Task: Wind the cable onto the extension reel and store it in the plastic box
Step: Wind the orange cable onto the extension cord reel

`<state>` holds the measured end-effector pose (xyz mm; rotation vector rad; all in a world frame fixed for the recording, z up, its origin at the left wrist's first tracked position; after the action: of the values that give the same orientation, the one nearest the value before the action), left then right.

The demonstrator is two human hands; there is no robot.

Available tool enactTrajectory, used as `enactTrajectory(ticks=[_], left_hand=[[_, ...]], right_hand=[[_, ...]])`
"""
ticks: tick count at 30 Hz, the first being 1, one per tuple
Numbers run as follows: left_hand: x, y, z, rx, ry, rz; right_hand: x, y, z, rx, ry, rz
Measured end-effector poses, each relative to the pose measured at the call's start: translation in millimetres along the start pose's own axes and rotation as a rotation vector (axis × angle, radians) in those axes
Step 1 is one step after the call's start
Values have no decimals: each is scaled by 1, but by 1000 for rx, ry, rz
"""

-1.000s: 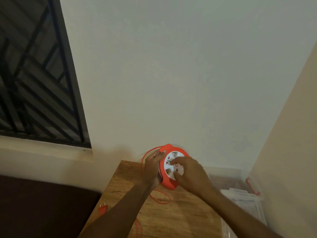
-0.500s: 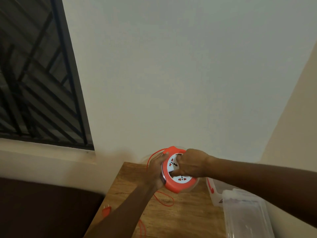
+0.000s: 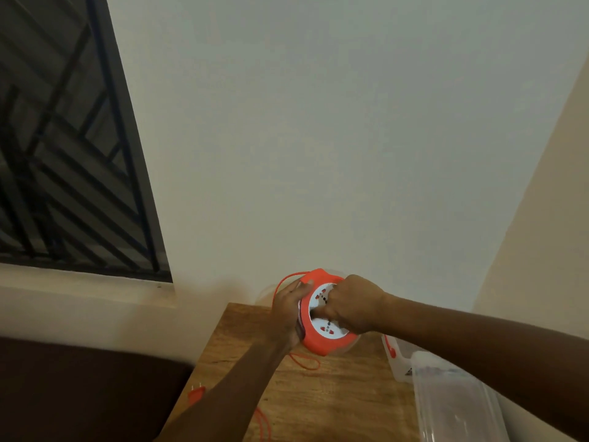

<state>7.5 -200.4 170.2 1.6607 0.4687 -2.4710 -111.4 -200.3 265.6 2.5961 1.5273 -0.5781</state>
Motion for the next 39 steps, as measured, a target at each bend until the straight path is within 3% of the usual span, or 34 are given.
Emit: enactTrajectory(ticks=[2, 6, 8, 11, 15, 21, 25, 29, 32, 36, 39], left_hand=[[-3, 0, 2, 10, -59, 35], [-9, -8, 12, -31, -128, 133], [-8, -9, 15, -65, -86, 179], [-3, -9, 14, -103, -90, 163], [2, -3, 12, -82, -98, 74], [7, 6, 4, 20, -151, -209], [9, 5, 4, 102, -104, -253], [5, 3, 4, 152, -41, -279], [6, 3, -4, 195, -51, -305], [3, -2, -7, 311, 6, -281], [10, -1, -13, 283, 46, -278]], right_hand=[[-9, 0, 10, -77, 225, 263], [-6, -9, 44, -360, 1547, 999], [13, -12, 61, -466, 1883, 1153], [37, -12, 70, -560, 2025, 1172], [50, -6, 68, -443, 1920, 1054], [20, -18, 21, 0, 1347, 586], [-4, -17, -6, -71, 382, 213], [2, -14, 2, 24, -97, -172], [-5, -21, 6, 28, -265, -370], [7, -16, 7, 81, -283, -345], [30, -6, 11, 103, -327, -410]])
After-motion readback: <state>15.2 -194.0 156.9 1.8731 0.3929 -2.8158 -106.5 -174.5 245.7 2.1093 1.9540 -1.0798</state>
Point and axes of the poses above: each hand's wrist, its own y-axis towards the middle knuckle, its own z-axis out of the palm, x = y × z, the point moved 5 cm from there along y, towards the middle knuckle, and after that the axes turned 3 degrees about -x, right-handed, at the moved point
